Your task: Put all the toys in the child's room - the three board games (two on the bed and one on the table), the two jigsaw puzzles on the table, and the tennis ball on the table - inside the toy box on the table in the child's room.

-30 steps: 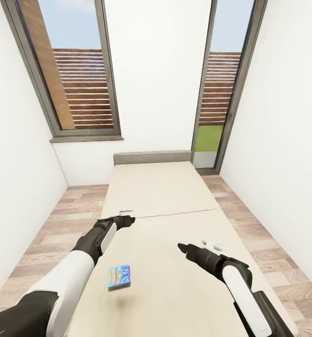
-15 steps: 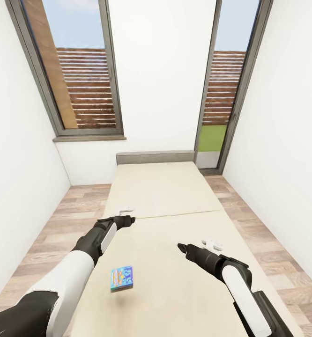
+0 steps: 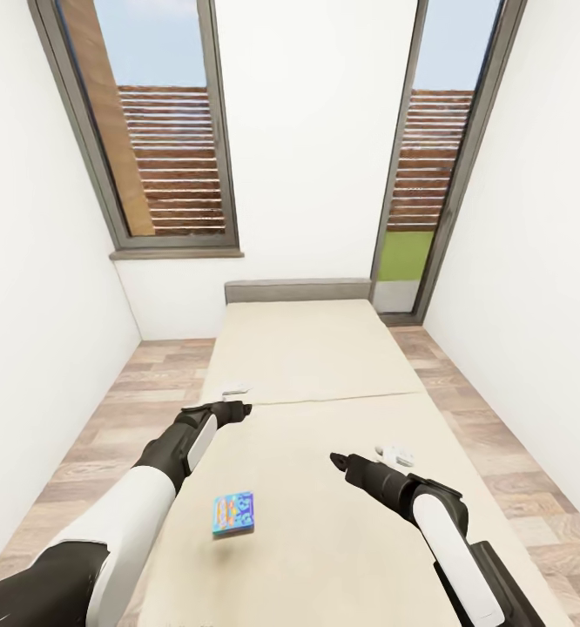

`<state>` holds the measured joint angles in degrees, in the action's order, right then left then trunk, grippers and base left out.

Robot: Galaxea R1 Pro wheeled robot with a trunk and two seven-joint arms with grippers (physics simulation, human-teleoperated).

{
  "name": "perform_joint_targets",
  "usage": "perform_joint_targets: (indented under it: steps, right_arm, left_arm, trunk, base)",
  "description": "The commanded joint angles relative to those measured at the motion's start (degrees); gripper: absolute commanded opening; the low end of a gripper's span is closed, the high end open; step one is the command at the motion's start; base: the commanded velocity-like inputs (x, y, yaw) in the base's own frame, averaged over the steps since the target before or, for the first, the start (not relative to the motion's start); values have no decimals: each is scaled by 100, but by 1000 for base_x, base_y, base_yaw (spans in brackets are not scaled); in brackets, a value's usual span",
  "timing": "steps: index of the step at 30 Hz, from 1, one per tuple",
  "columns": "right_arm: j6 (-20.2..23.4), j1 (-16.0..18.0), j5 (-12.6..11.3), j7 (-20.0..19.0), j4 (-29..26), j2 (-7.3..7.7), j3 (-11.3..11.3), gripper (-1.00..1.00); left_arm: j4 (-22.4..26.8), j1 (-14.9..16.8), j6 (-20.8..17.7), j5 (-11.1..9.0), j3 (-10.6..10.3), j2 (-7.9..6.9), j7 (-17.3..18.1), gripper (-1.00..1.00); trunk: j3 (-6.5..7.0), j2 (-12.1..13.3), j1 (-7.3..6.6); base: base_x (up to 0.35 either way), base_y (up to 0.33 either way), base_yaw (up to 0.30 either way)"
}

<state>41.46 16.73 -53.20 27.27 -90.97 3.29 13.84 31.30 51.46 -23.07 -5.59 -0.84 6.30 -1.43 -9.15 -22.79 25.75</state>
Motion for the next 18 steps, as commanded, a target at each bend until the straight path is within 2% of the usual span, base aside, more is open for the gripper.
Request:
perform_joint_targets:
  steps: [1,18]
  right_arm:
    - [2,6,-56,59,-6,5,10,100]
    - [10,10,-58,60,0,5,9,100]
  left_arm:
    - [8,4,-30,-57,-10,0,-15,100]
    - [8,4,-30,-57,-31,3,-15,100]
  trunk:
    - [-18,-13,3]
    - [-131,-13,3]
  base:
    - [0,0,126]
    - [0,0,158]
